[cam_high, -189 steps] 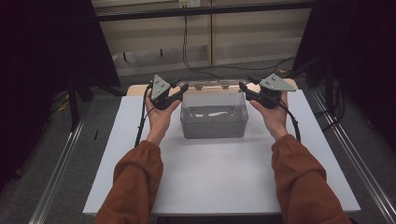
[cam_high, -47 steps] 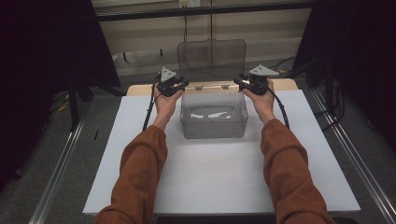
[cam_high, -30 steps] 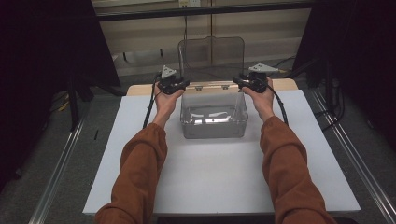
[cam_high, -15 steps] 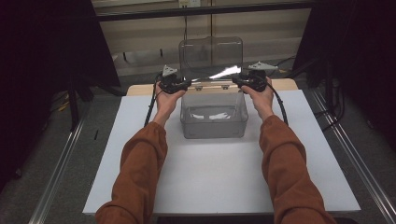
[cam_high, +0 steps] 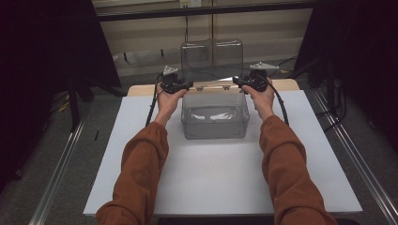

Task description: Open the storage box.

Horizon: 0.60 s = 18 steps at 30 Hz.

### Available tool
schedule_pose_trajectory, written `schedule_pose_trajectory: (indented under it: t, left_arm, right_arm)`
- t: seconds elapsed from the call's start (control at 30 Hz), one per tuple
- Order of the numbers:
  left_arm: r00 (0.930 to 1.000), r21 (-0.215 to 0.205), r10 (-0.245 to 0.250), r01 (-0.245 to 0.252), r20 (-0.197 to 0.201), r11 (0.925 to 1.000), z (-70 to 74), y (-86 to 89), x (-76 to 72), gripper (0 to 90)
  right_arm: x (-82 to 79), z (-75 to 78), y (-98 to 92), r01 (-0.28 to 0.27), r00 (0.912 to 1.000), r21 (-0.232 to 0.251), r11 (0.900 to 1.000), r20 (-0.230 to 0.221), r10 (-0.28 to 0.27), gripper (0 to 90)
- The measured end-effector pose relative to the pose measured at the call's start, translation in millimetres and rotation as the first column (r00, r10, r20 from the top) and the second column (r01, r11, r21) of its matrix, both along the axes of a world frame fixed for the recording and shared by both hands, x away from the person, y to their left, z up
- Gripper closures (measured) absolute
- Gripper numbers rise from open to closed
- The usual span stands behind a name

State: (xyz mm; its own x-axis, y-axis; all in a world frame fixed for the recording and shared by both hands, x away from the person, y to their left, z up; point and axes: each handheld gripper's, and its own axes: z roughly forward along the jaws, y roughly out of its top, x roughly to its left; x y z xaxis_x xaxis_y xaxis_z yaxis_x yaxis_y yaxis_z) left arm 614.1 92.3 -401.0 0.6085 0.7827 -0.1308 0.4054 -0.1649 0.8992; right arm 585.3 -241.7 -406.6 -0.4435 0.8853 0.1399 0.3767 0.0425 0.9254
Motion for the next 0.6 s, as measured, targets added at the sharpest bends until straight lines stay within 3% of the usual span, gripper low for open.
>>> schedule_pose_trajectory:
  t: [0.6]
  left_arm:
    - [0.9973,-0.012,0.002,-0.003,-0.073,0.9999,2.7,0.5,5.4,50.1]
  right_arm:
    - [3.5,-3.2,1.3,0.023,0.9987,0.042,0.999,-0.047,-0.021,52.3]
